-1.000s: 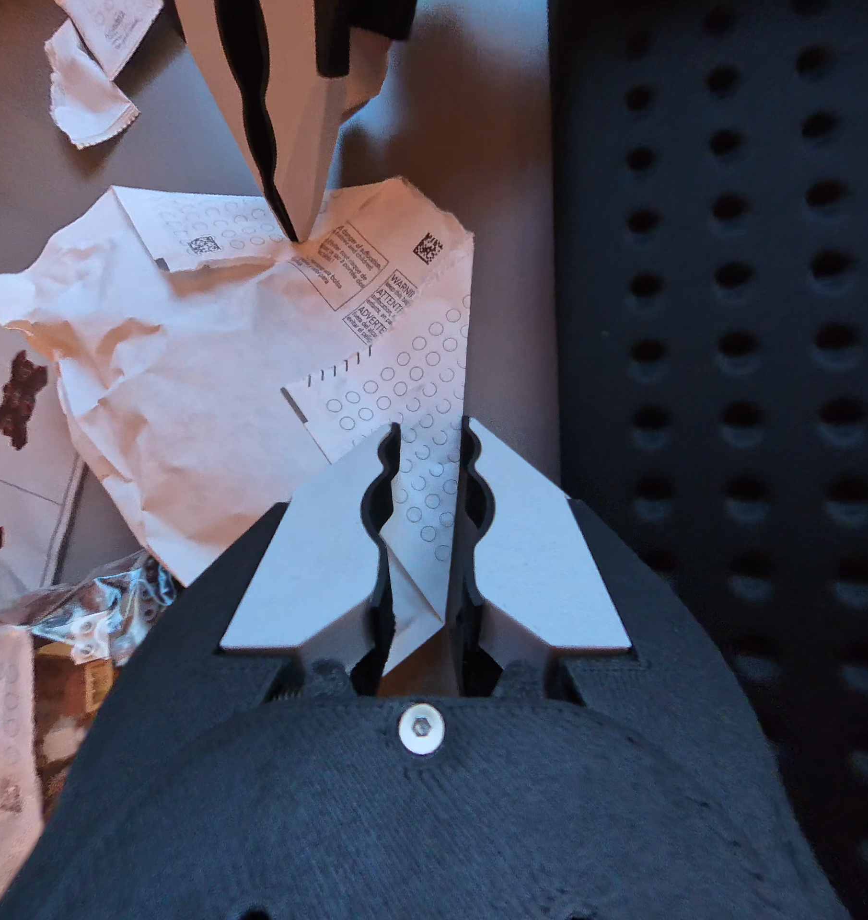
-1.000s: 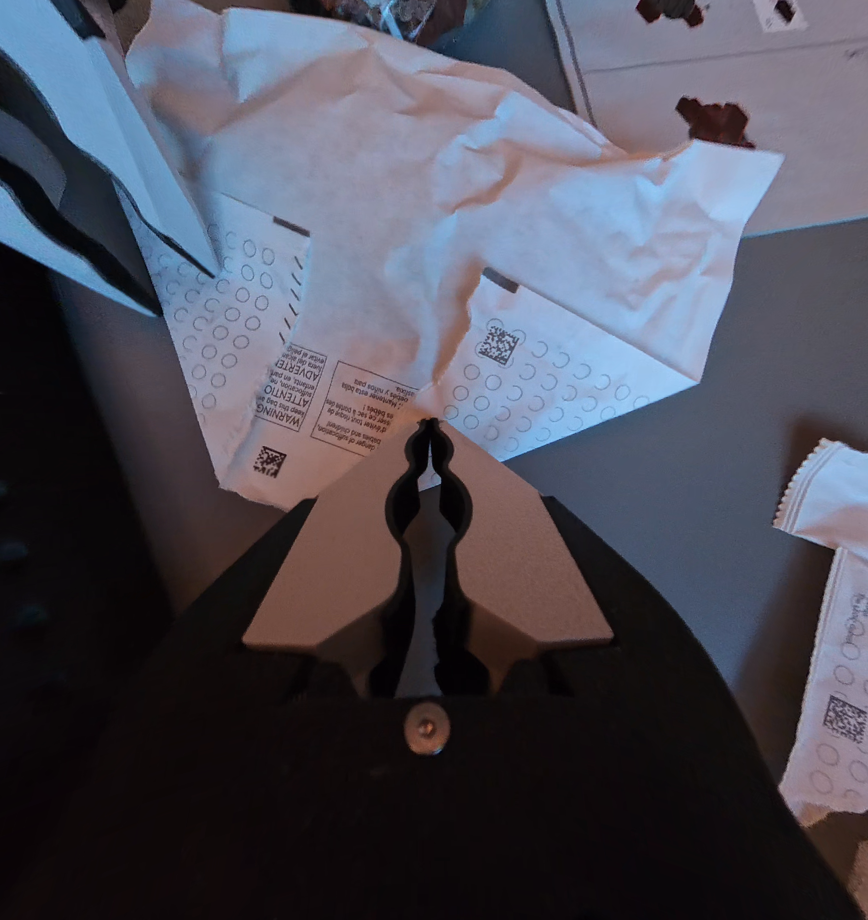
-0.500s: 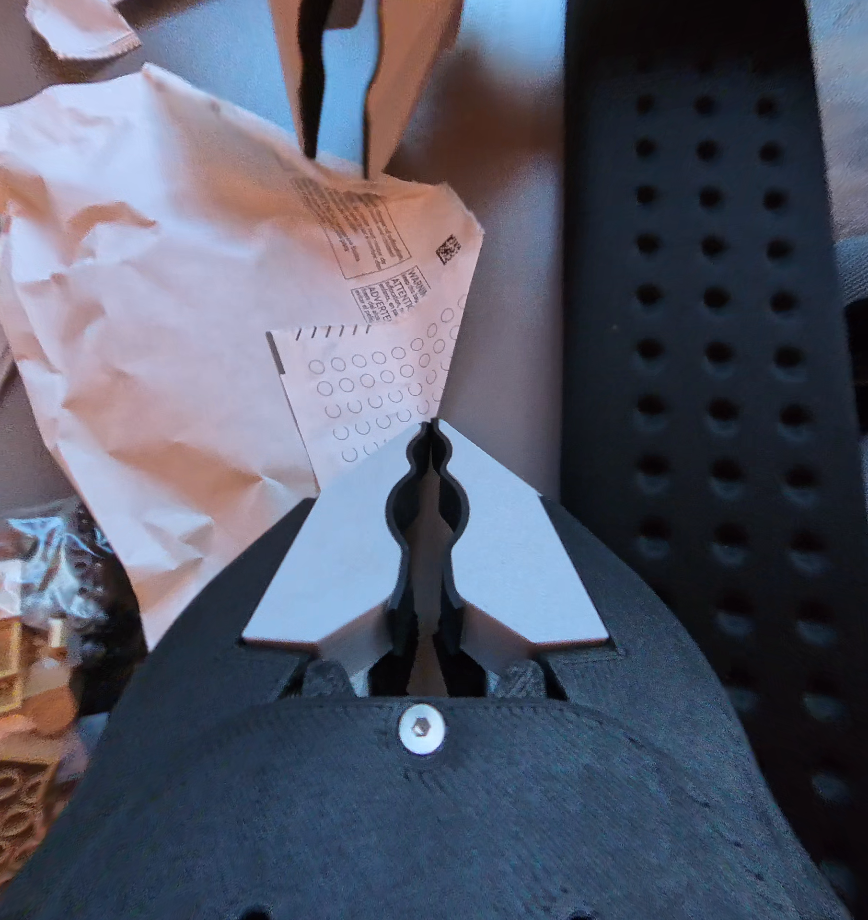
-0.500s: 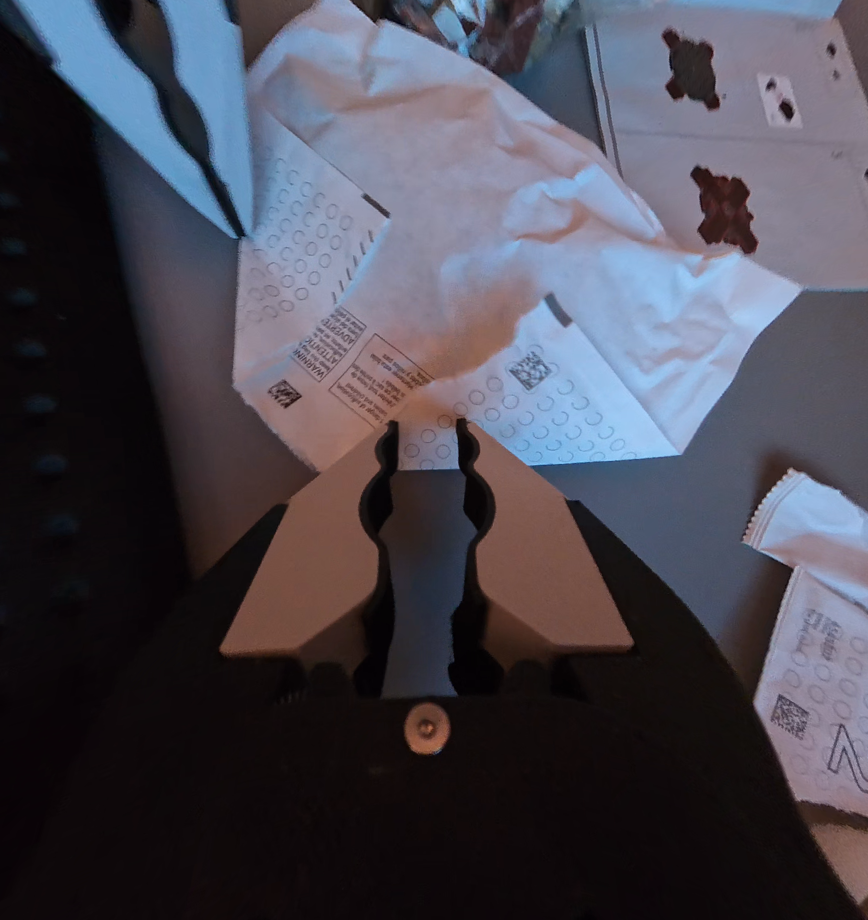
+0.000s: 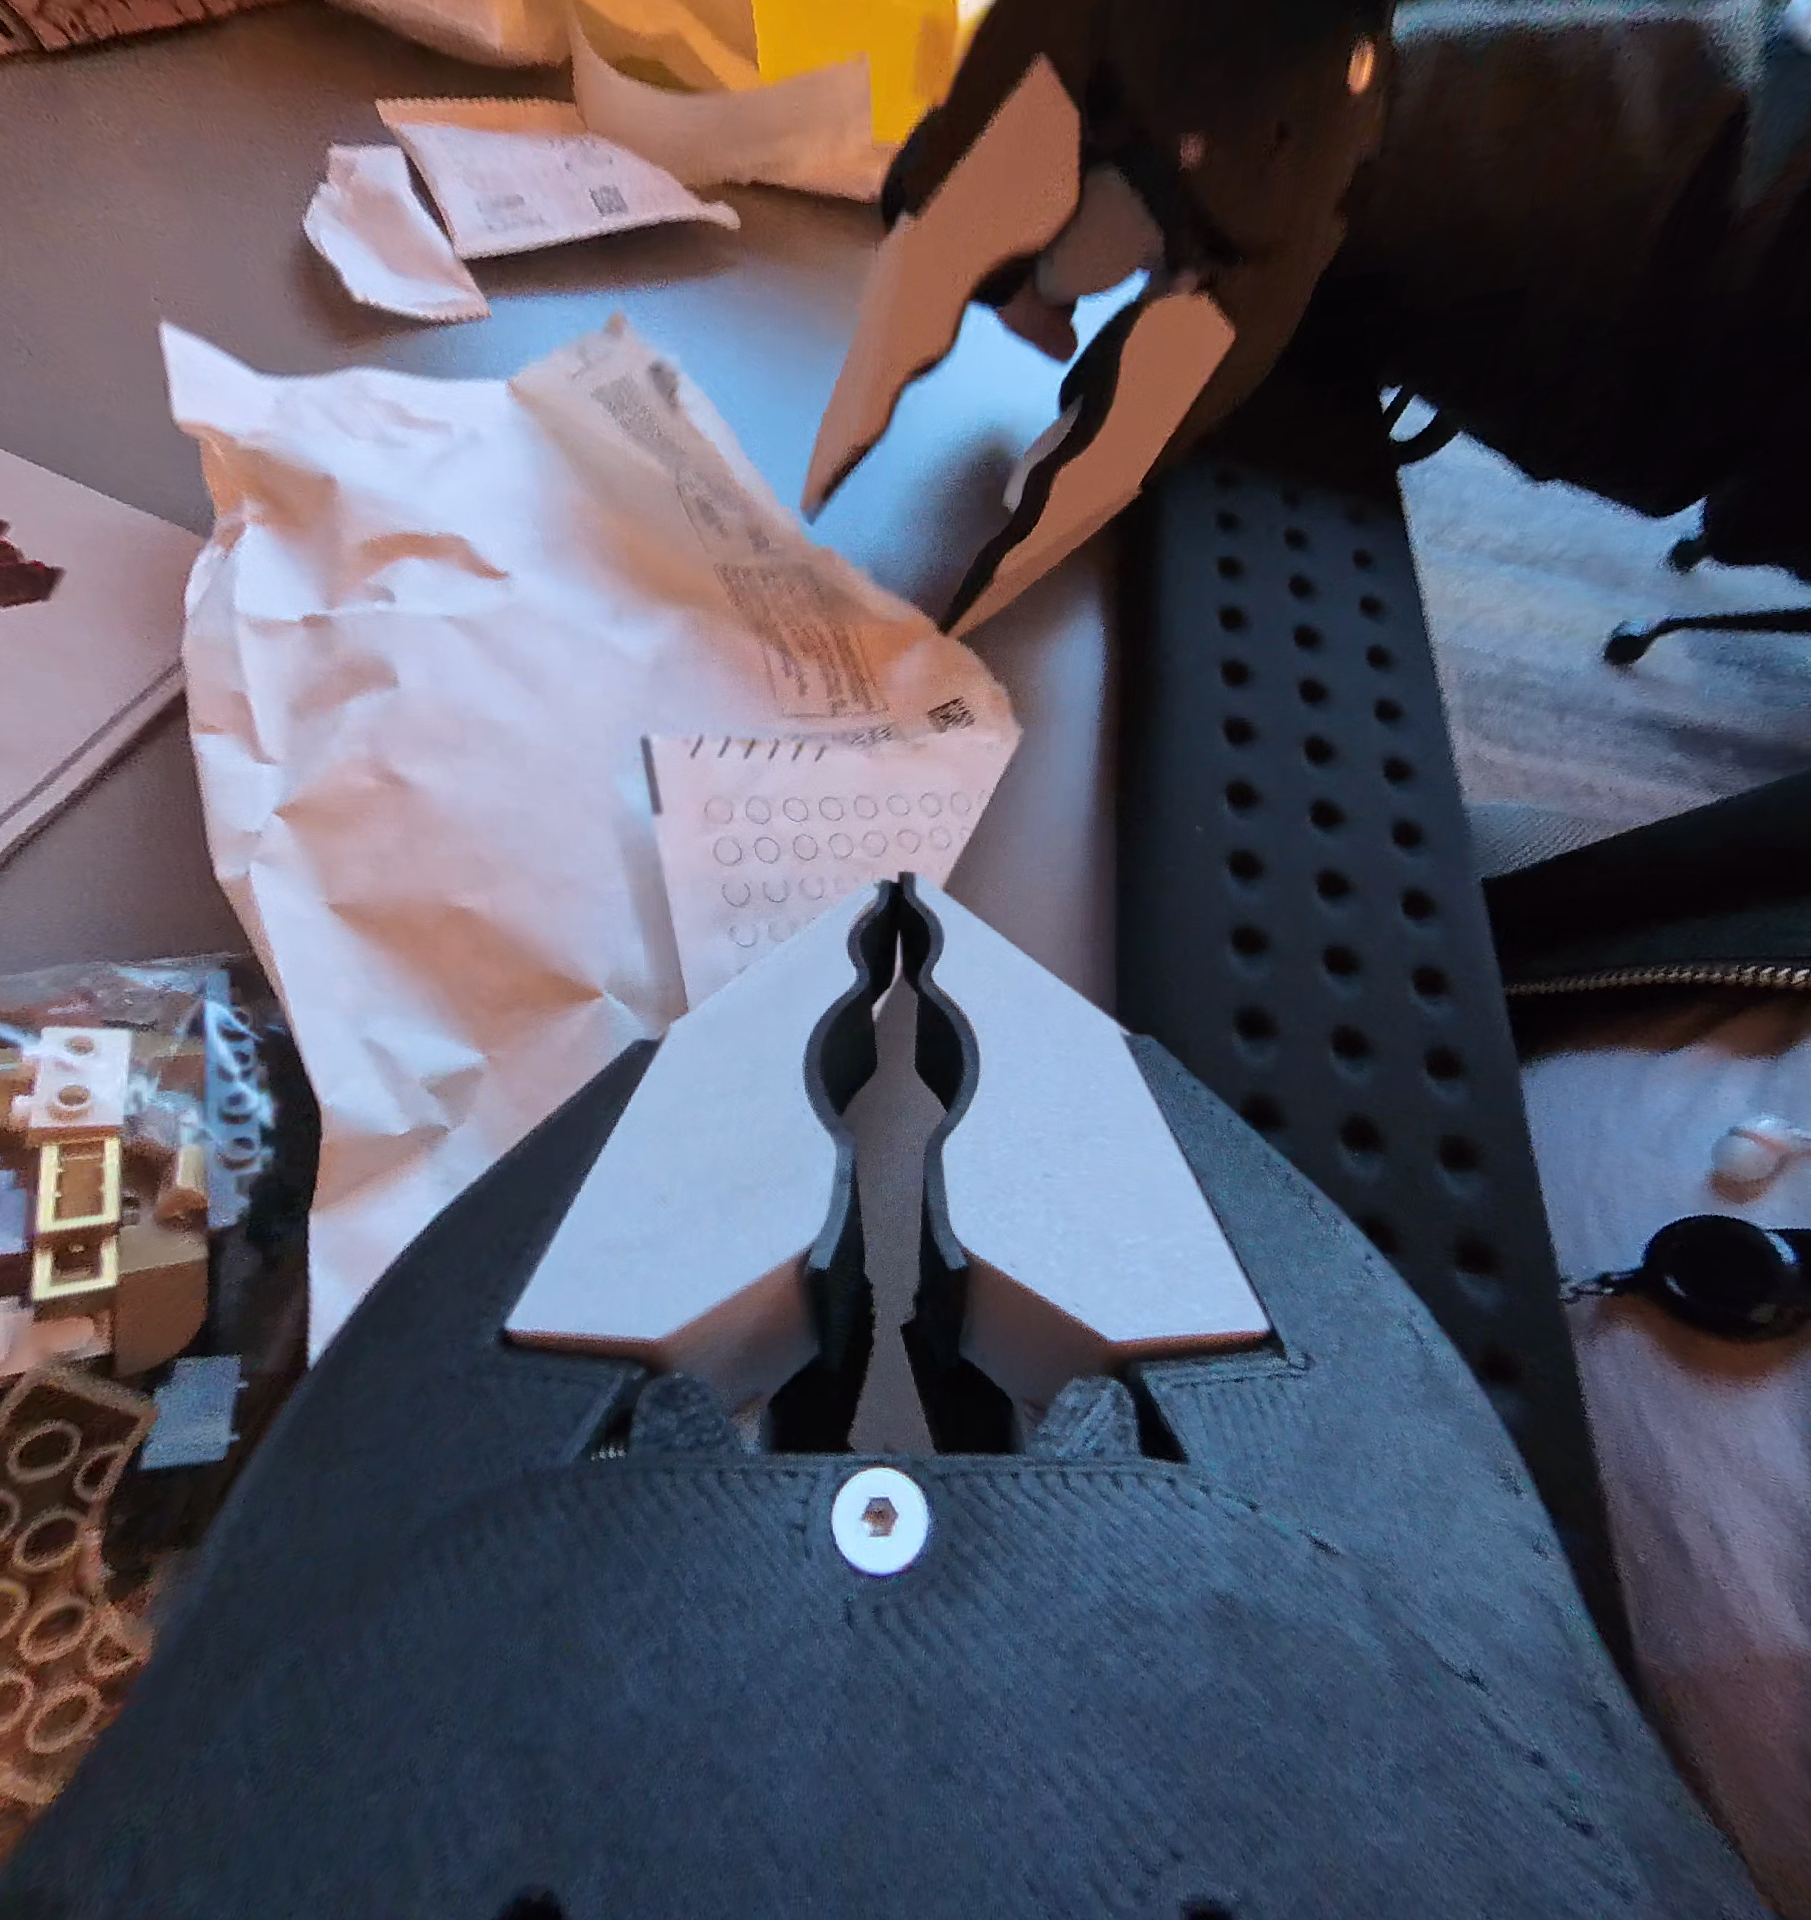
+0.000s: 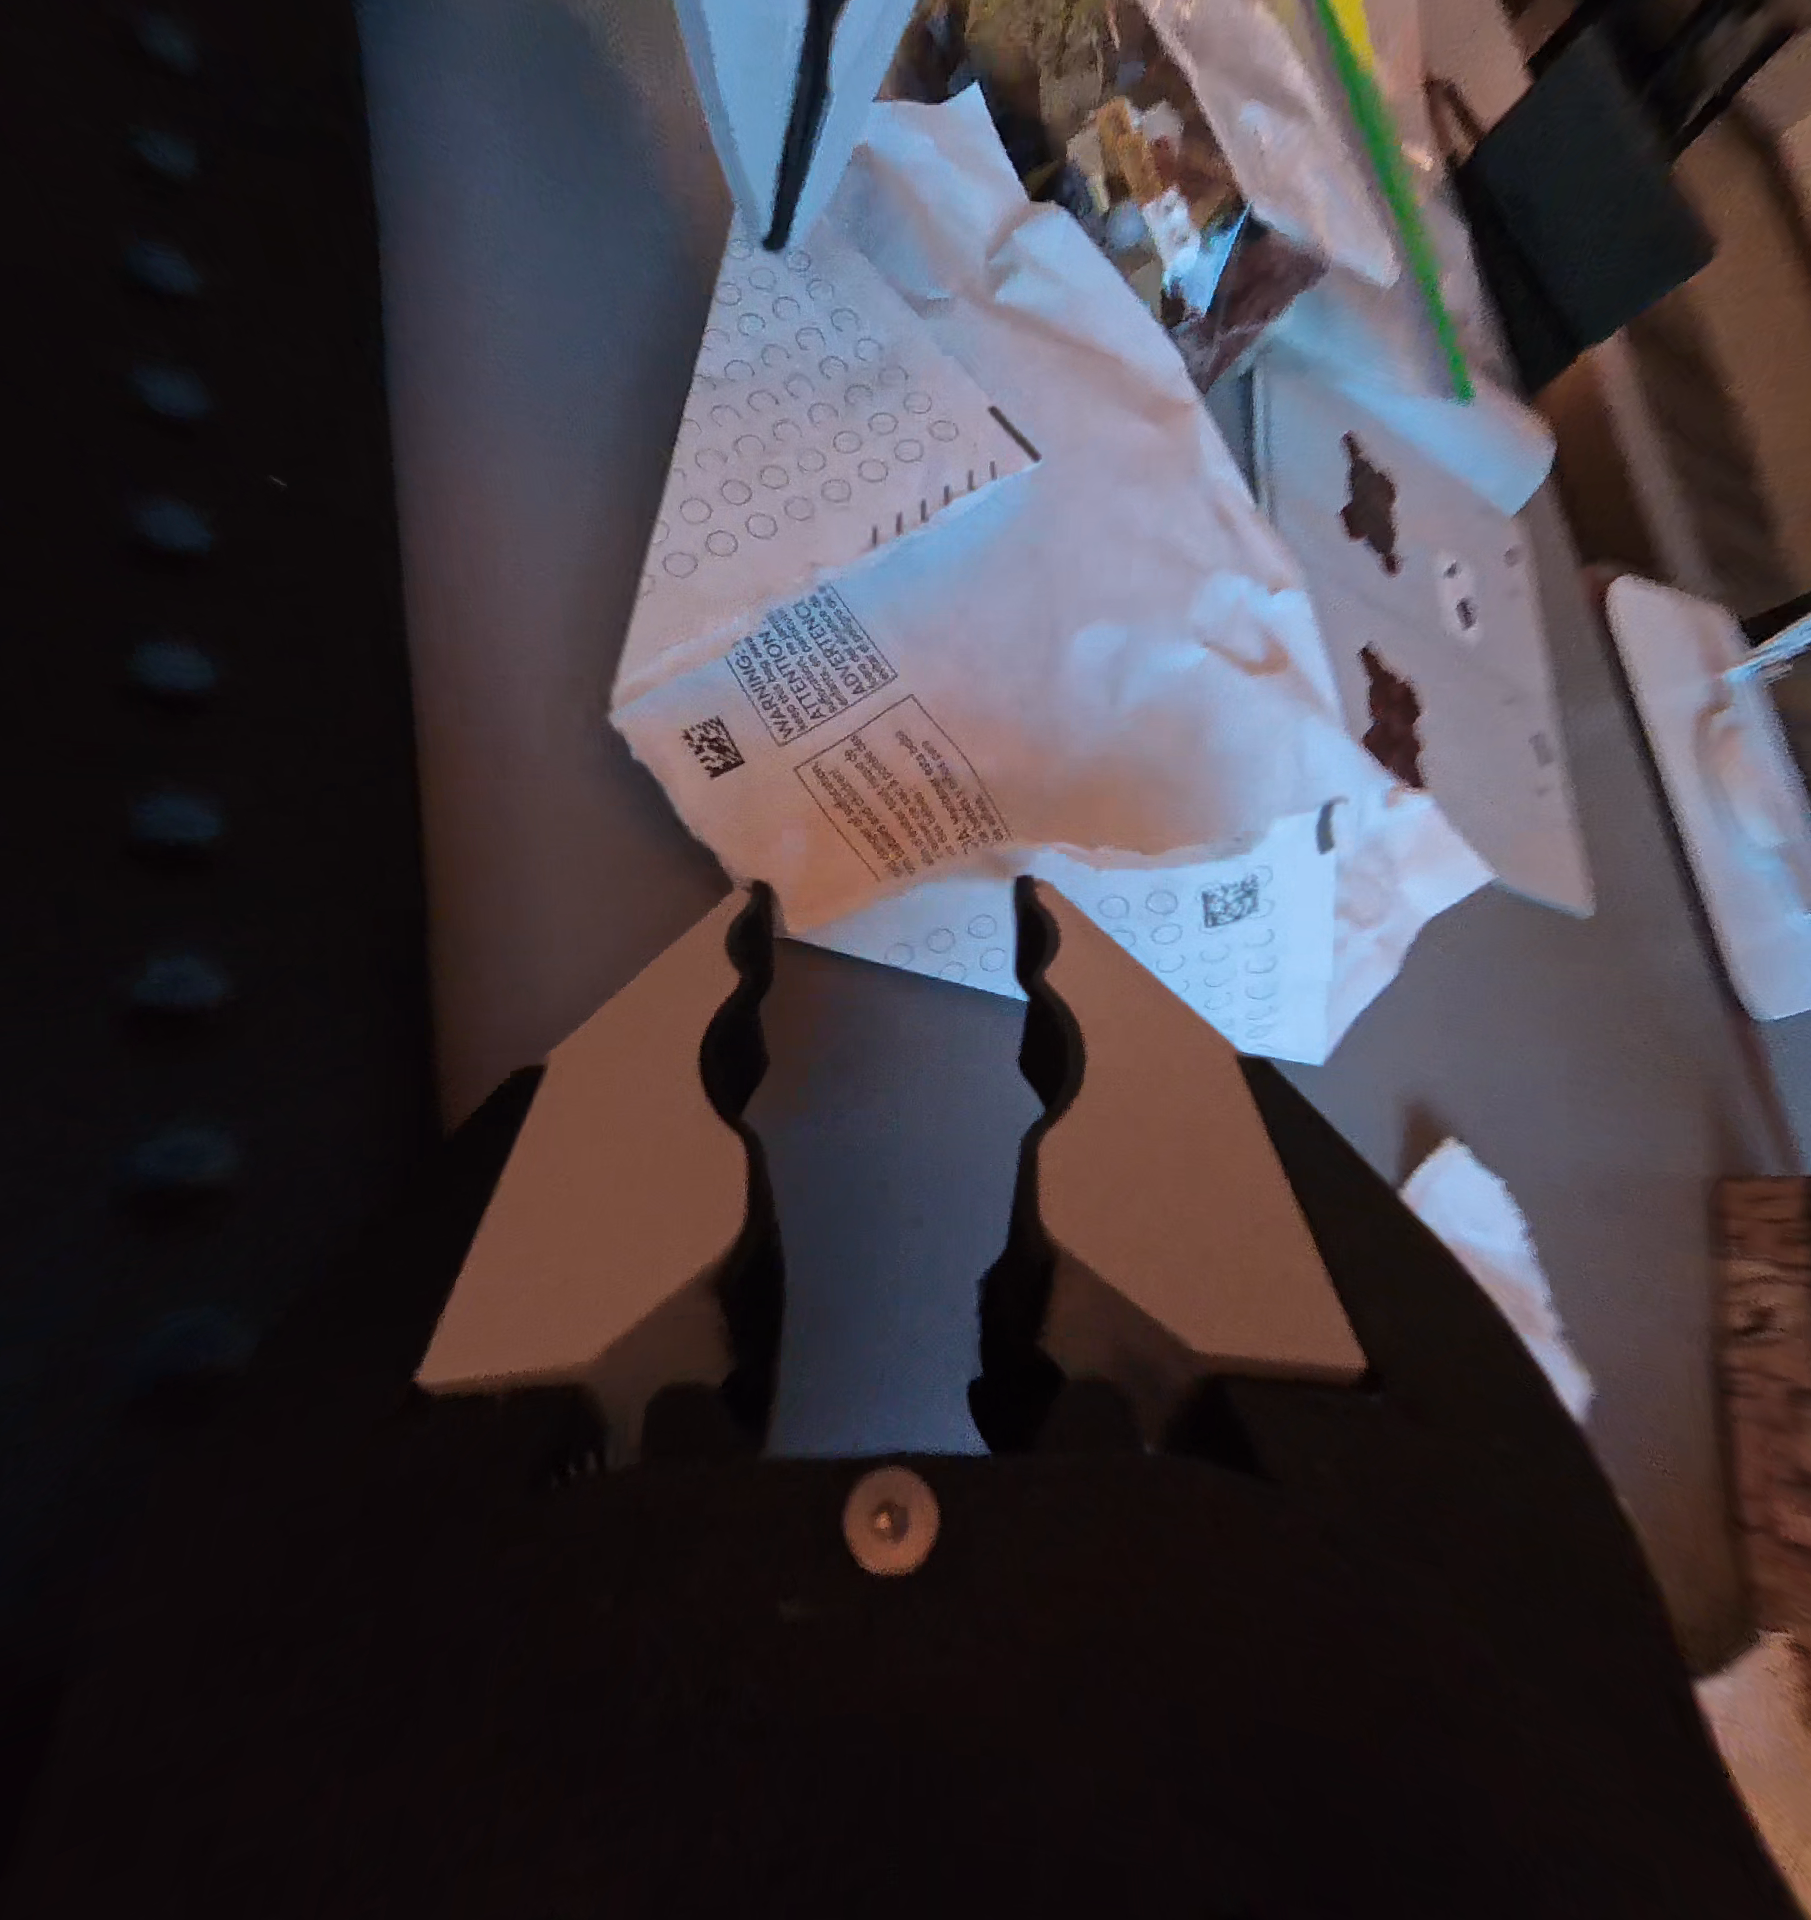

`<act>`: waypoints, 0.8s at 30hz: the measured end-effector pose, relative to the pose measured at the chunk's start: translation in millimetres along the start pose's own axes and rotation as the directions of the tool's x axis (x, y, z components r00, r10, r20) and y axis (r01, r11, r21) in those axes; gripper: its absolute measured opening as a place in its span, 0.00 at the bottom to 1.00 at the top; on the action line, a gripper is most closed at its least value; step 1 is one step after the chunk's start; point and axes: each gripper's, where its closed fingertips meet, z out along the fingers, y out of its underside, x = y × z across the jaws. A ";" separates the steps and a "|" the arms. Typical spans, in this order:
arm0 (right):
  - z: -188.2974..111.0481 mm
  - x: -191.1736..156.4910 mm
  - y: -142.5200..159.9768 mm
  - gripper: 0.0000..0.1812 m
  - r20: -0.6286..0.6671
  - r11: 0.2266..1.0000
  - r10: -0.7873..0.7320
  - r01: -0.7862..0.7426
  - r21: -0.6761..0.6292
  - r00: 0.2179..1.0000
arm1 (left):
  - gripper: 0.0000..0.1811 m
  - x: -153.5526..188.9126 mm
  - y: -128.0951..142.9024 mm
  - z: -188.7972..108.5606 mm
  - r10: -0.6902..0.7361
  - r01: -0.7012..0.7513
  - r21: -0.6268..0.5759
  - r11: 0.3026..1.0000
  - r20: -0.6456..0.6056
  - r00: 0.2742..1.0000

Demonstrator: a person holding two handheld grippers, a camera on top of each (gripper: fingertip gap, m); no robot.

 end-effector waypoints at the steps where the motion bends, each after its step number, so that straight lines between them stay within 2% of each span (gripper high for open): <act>1: -0.5 2.0 -2.3 0.20 -0.029 0.999 -0.037 0.037 -0.003 0.999 | 0.00 0.5 -4.3 -3.3 -0.015 0.015 0.025 1.000 -0.010 1.000; 4: 0.7 -3.5 -3.8 0.17 -0.031 0.992 -0.120 0.119 -0.034 0.992 | 0.00 -0.9 -6.4 -10.6 -0.027 0.027 0.043 0.999 -0.014 1.000; 8: 1.7 -6.6 0.8 0.17 -0.005 0.995 -0.087 0.087 -0.055 0.996 | 0.01 10.1 6.1 2.2 0.111 -0.110 -0.040 0.993 0.022 0.994; 11: 4.3 -5.1 0.0 0.17 0.011 0.999 -0.022 0.022 -0.035 1.000 | 0.22 13.3 8.4 25.5 0.265 -0.249 -0.144 0.958 0.102 0.959; 13: 6.1 -4.6 -0.3 0.17 0.023 0.999 0.006 -0.006 -0.035 1.000 | 0.25 13.4 5.5 38.6 0.413 -0.380 -0.202 0.902 0.154 0.898; 16: 5.9 -3.8 -0.4 0.17 0.040 0.998 0.045 -0.043 -0.037 0.998 | 0.23 2.1 7.5 45.8 0.633 -0.553 -0.338 0.762 0.208 0.746; 17: 5.6 -2.8 -0.2 0.17 0.041 0.998 0.052 -0.051 -0.036 0.998 | 0.17 0.2 10.6 47.3 0.675 -0.584 -0.371 0.722 0.196 0.711; 18: 5.4 -1.9 0.2 0.17 0.041 0.998 0.058 -0.057 -0.036 0.997 | 0.16 -1.2 11.5 48.1 0.706 -0.608 -0.388 0.692 0.188 0.683; 21: 5.3 -1.2 -0.2 0.17 0.051 0.996 0.082 -0.080 -0.028 0.995 | 0.08 -6.1 14.8 48.1 0.767 -0.646 -0.449 0.618 0.162 0.621; 24: 3.6 -0.8 -2.1 0.17 0.058 0.995 0.096 -0.095 -0.013 0.994 | 0.00 -10.5 17.6 49.2 0.789 -0.650 -0.479 0.590 0.169 0.591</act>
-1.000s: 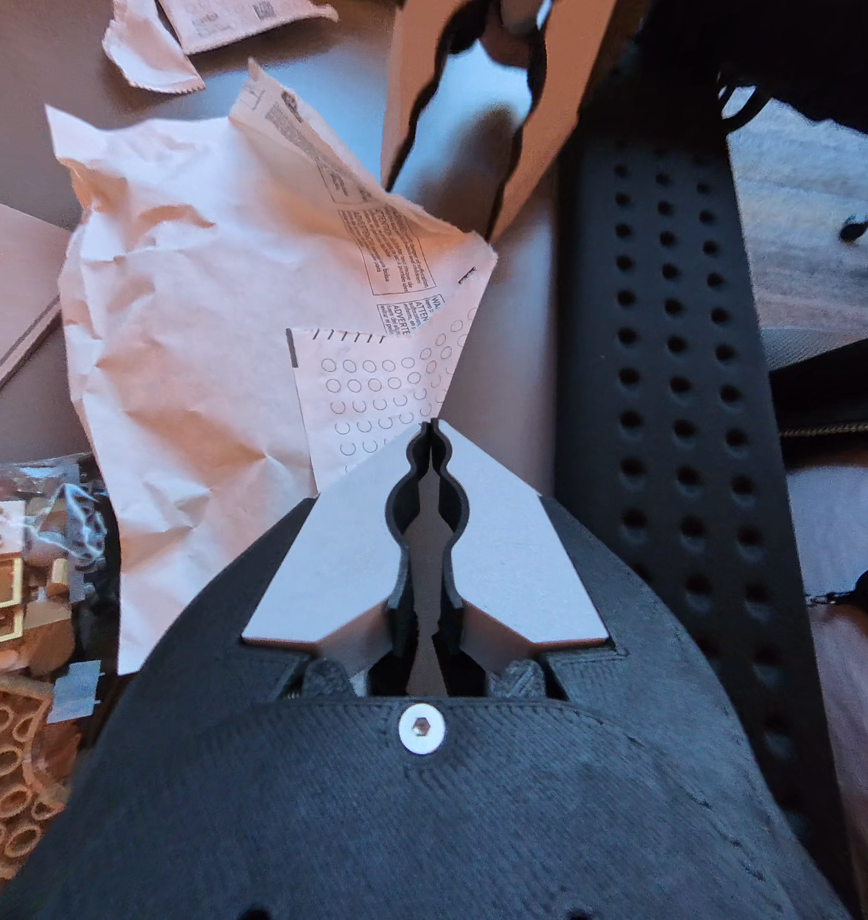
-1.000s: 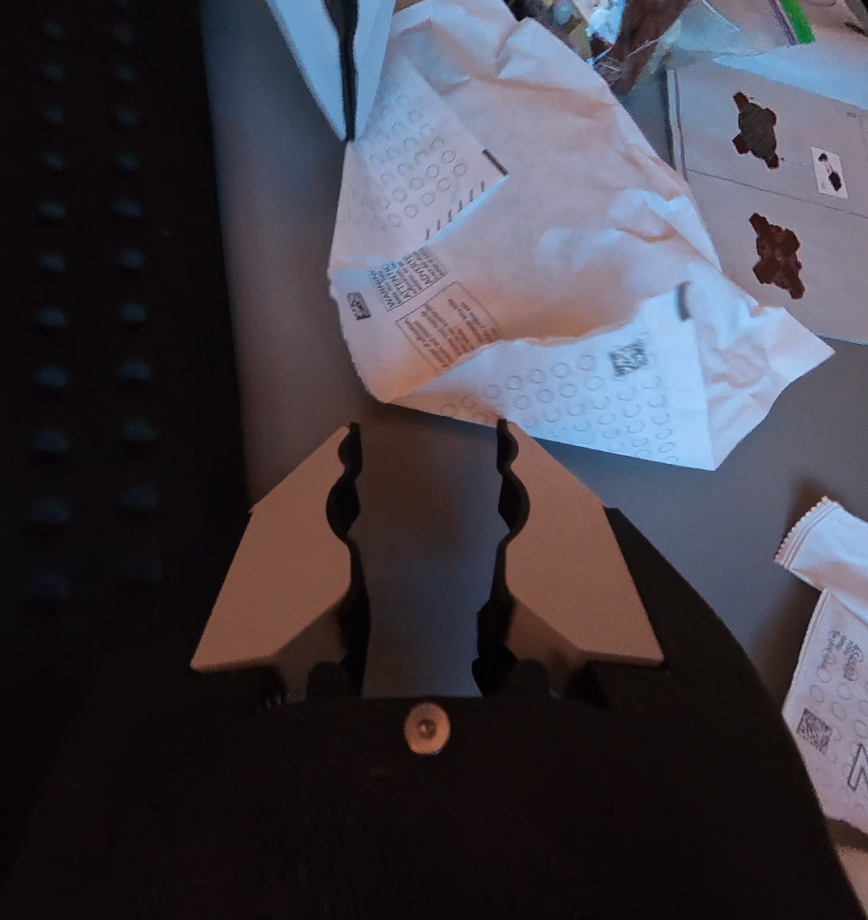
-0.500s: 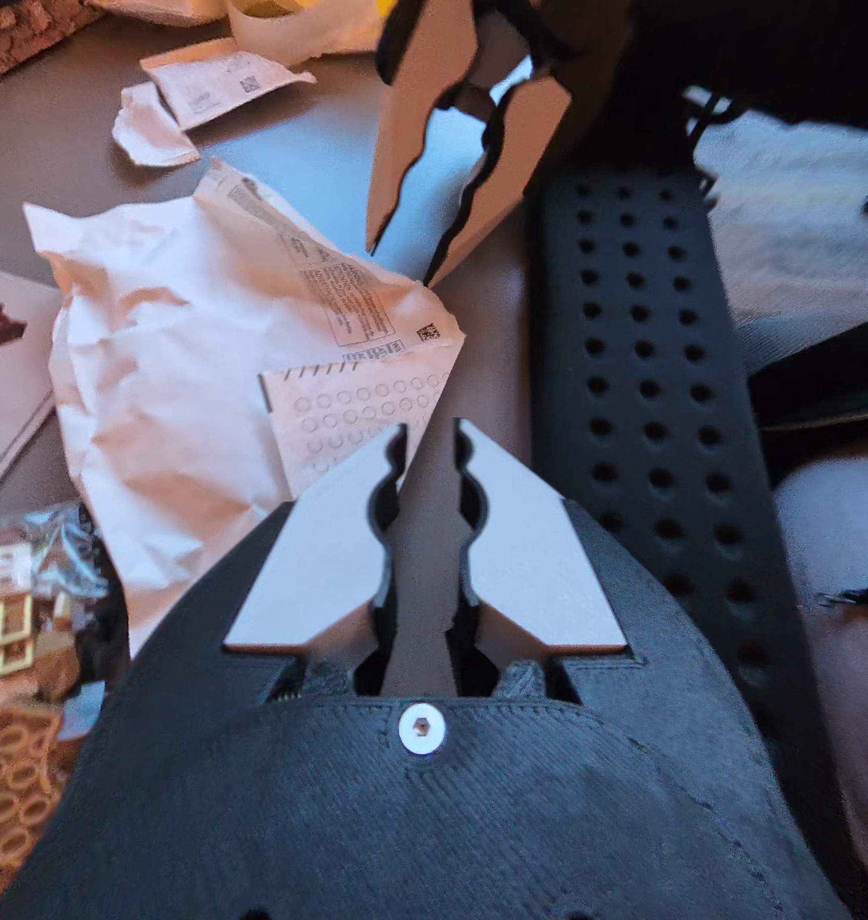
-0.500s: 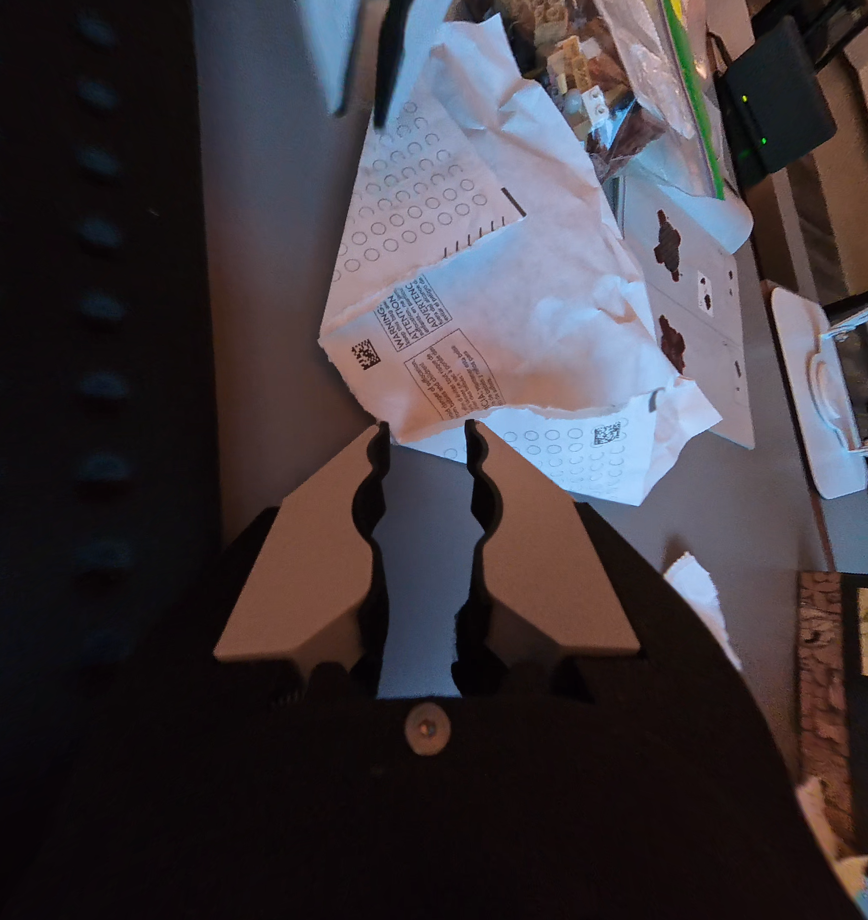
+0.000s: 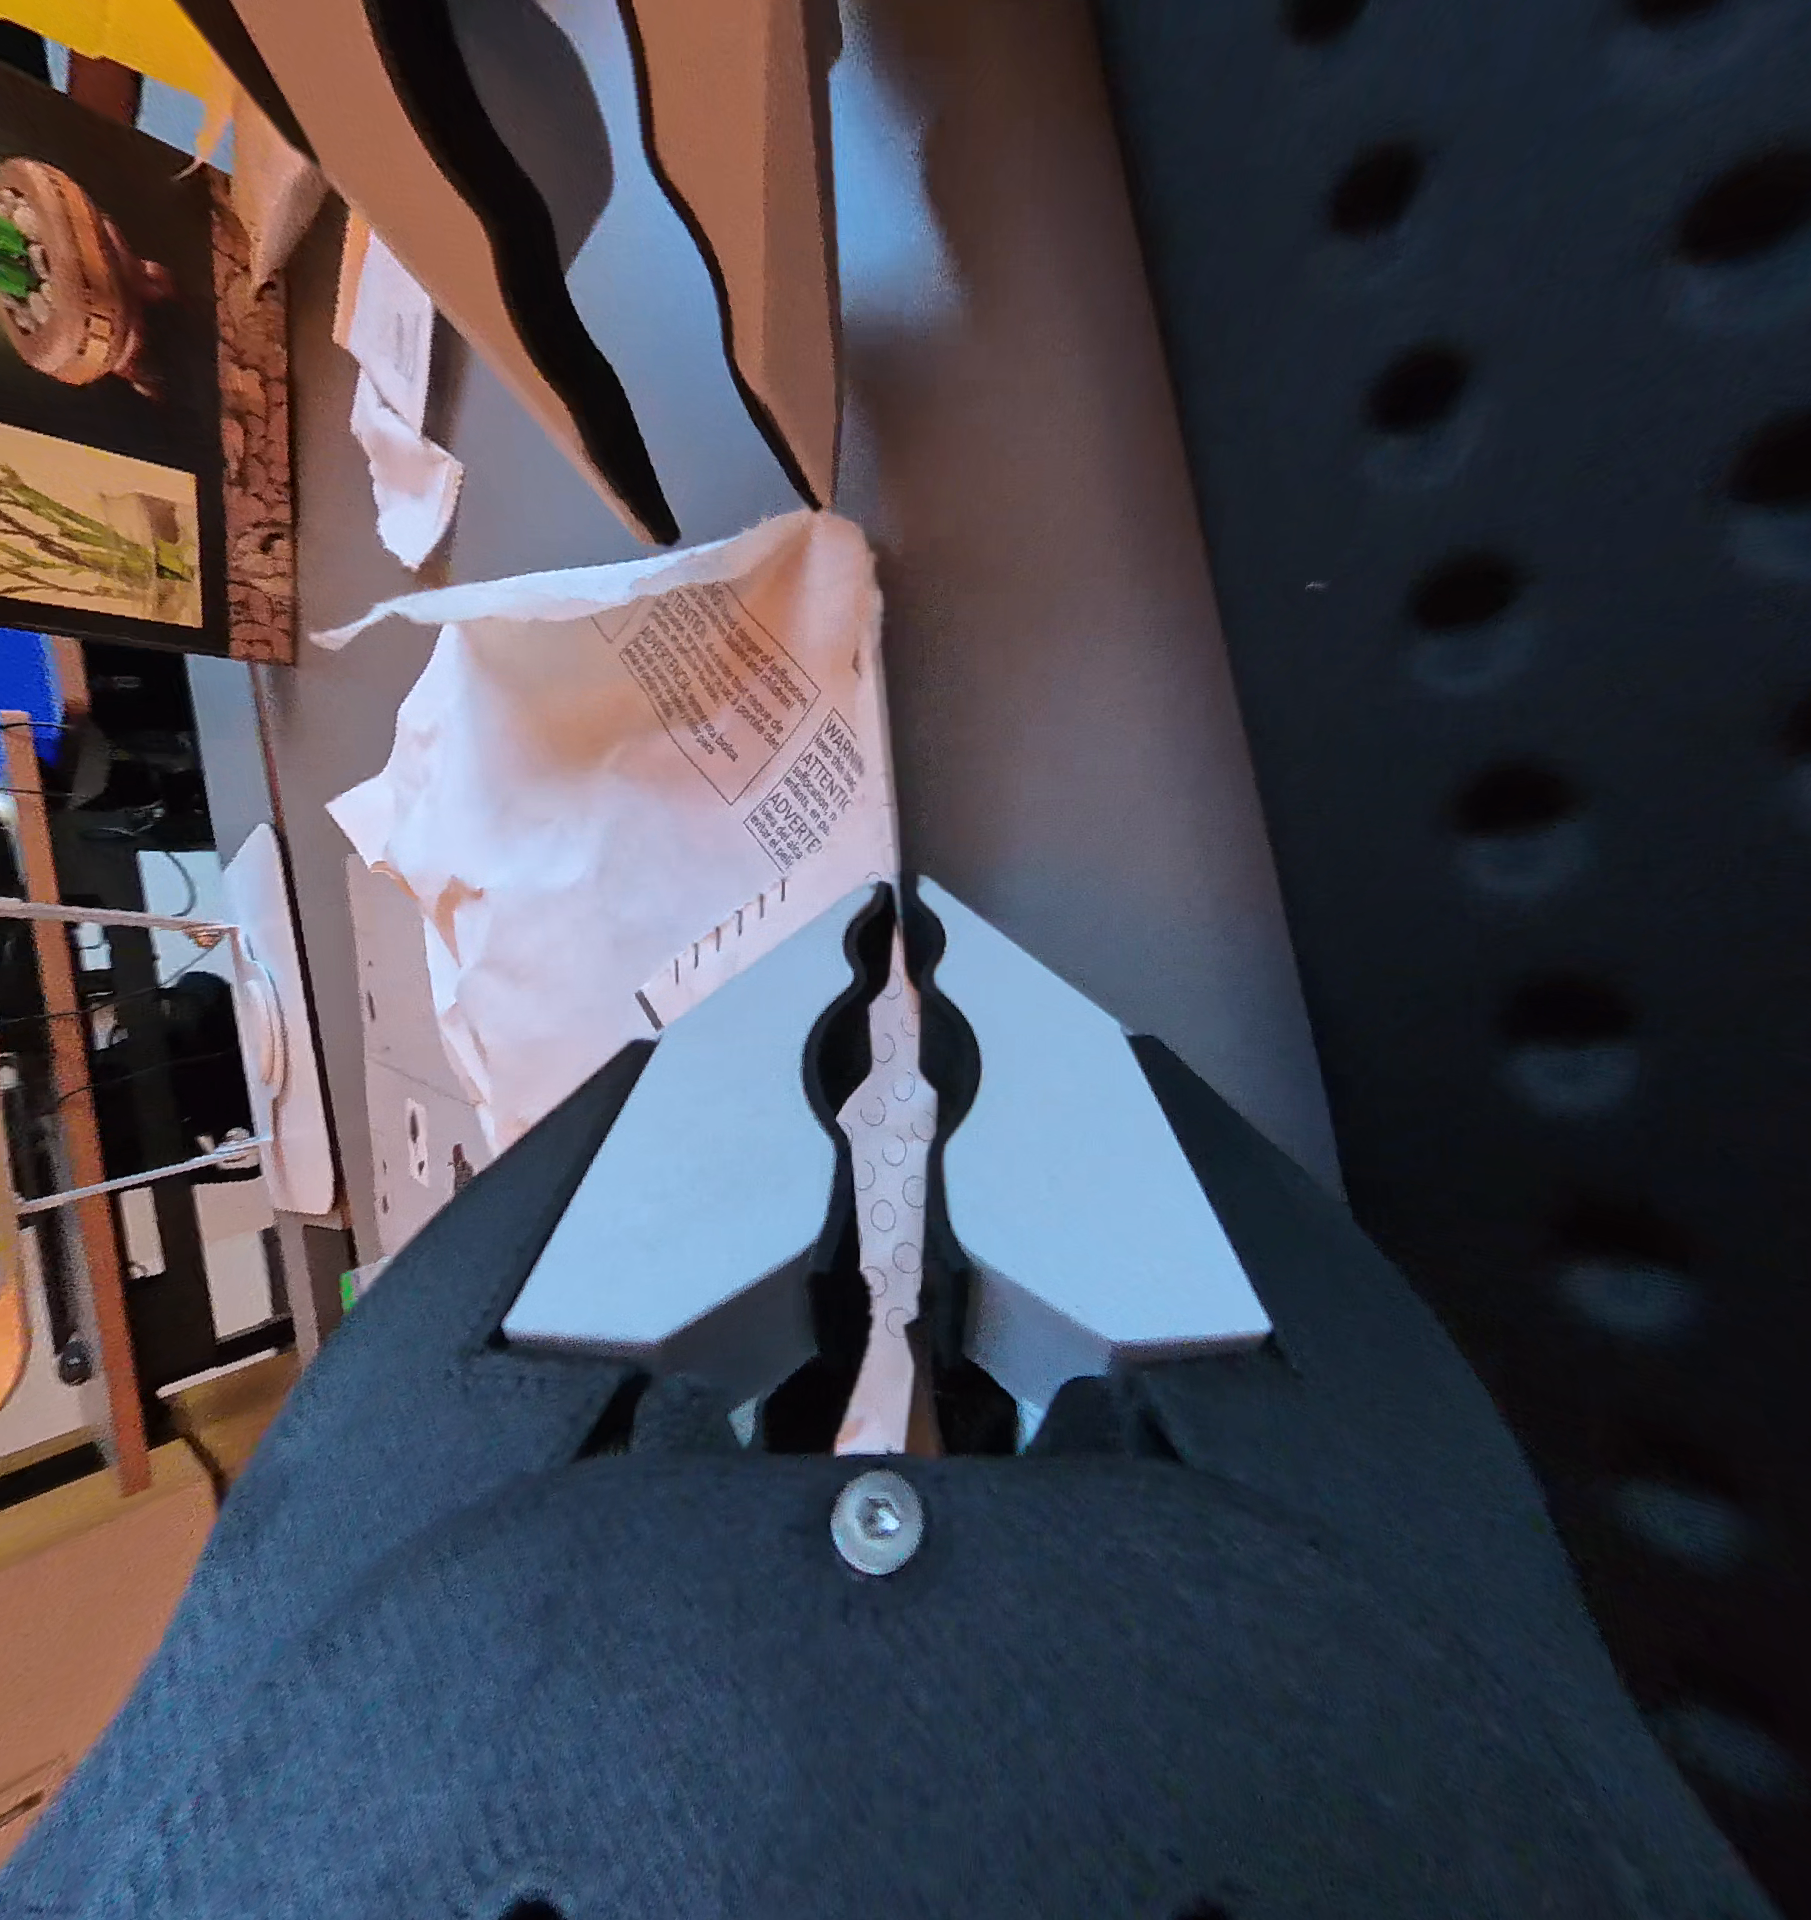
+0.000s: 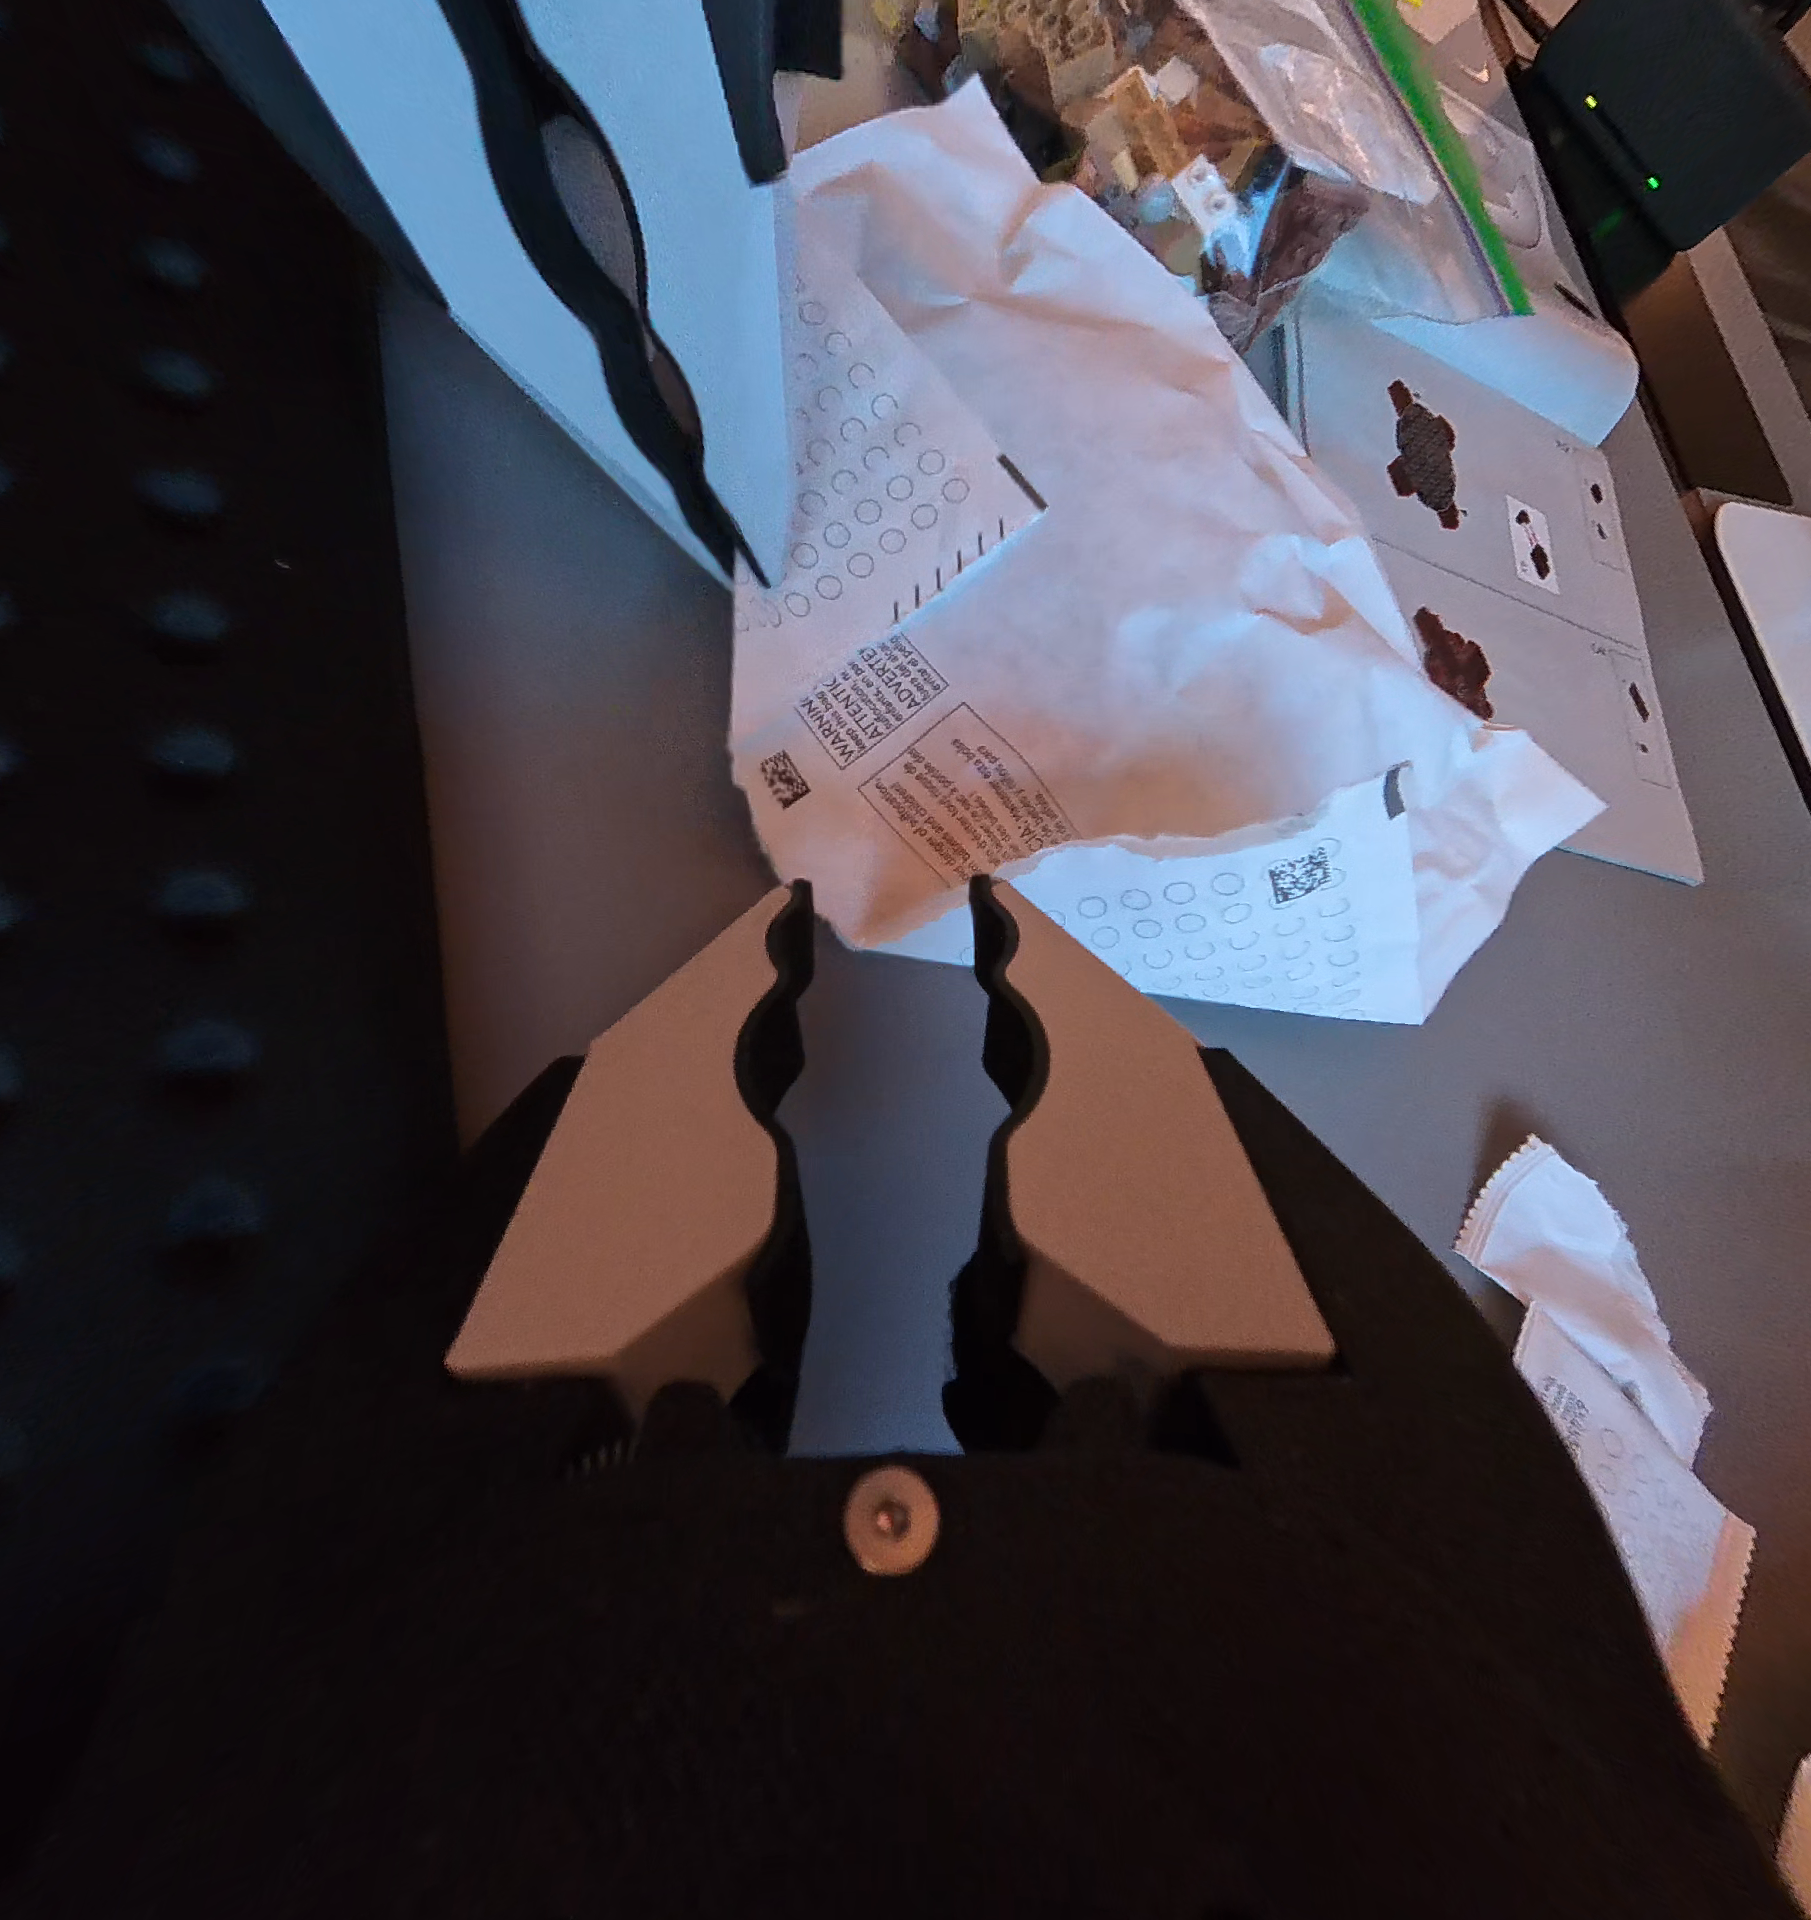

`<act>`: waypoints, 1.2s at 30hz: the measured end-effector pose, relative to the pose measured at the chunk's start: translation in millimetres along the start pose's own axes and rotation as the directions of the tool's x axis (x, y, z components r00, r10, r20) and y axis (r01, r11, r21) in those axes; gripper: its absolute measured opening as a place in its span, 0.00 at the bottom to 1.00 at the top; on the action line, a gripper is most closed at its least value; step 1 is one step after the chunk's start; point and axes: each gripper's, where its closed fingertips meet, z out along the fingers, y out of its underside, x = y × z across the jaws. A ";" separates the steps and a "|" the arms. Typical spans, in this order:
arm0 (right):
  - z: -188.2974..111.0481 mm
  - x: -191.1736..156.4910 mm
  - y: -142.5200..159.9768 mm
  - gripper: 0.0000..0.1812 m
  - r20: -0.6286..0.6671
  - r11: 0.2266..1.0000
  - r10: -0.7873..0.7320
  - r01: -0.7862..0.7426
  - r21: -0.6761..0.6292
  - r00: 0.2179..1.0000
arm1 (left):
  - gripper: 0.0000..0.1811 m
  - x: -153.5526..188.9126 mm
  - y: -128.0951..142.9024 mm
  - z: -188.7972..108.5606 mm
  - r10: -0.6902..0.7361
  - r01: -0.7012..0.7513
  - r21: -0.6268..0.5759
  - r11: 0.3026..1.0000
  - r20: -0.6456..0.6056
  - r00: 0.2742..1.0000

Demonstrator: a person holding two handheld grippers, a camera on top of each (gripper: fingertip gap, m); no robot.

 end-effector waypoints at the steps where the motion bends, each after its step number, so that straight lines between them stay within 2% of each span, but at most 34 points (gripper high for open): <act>1: -2.0 0.5 -0.4 0.17 -0.001 1.000 0.001 -0.001 0.004 1.000 | 0.00 -1.2 1.0 -0.2 0.003 -0.003 -0.001 1.000 0.012 1.000; 6: -16.8 -0.7 -8.5 0.26 0.011 0.998 0.024 -0.025 0.056 1.000 | 0.00 -16.6 -6.0 -19.6 -0.096 0.093 0.069 0.993 0.052 0.994; 8: -21.3 2.5 -14.3 0.26 -0.053 0.997 -0.031 0.034 0.064 0.998 | 0.00 -26.6 -14.6 -36.3 -0.153 0.143 0.138 0.980 0.061 0.986; 12: -38.8 15.5 -52.1 0.26 -0.220 0.974 -0.110 0.149 0.171 0.969 | 0.00 -38.6 -26.2 -68.9 -0.185 0.169 0.257 0.952 0.042 0.982; 15: -47.8 20.8 -78.8 0.29 -0.259 0.954 -0.110 0.175 0.244 0.960 | 0.00 -44.6 -30.4 -89.7 -0.216 0.201 0.330 0.922 0.007 0.976; 20: -33.1 16.7 -100.3 0.22 -0.196 0.950 -0.175 0.218 0.223 0.965 | 0.00 -47.3 -30.9 -118.1 -0.223 0.211 0.418 0.884 -0.020 0.975; 22: -28.9 12.2 -106.3 0.08 -0.132 0.953 -0.184 0.210 0.217 0.974 | 0.00 -49.7 -24.0 -126.5 -0.252 0.237 0.431 0.871 -0.024 0.967; 24: -26.2 5.3 -114.4 0.01 -0.052 0.959 -0.160 0.168 0.230 0.986 | 0.00 -53.6 -12.0 -132.5 -0.309 0.291 0.431 0.854 -0.030 0.951; 26: -19.4 3.4 -119.8 0.00 -0.011 0.970 -0.120 0.120 0.211 0.993 | 0.00 -54.2 0.7 -133.9 -0.398 0.393 0.405 0.826 -0.077 0.914; 28: -14.9 0.4 -124.7 0.00 0.033 0.976 -0.099 0.090 0.199 0.995 | 0.08 -52.0 5.8 -133.0 -0.467 0.484 0.388 0.784 -0.143 0.872; 31: -11.9 1.5 -130.8 0.00 0.053 0.976 -0.082 0.069 0.209 0.995 | 0.15 -55.3 10.3 -126.0 -0.529 0.554 0.362 0.750 -0.176 0.830; 32: -11.2 1.6 -132.4 0.00 0.065 0.976 -0.066 0.050 0.214 0.996 | 0.12 -54.8 12.0 -121.2 -0.537 0.565 0.340 0.752 -0.184 0.824; 33: -10.8 1.7 -133.3 0.00 0.076 0.976 -0.047 0.029 0.215 0.996 | 0.01 -53.9 12.7 -116.8 -0.537 0.568 0.321 0.757 -0.190 0.822; 36: -12.9 5.1 -129.4 0.03 0.111 0.975 0.039 -0.062 0.213 0.993 | 0.00 -54.6 11.0 -112.9 -0.535 0.579 0.312 0.754 -0.220 0.815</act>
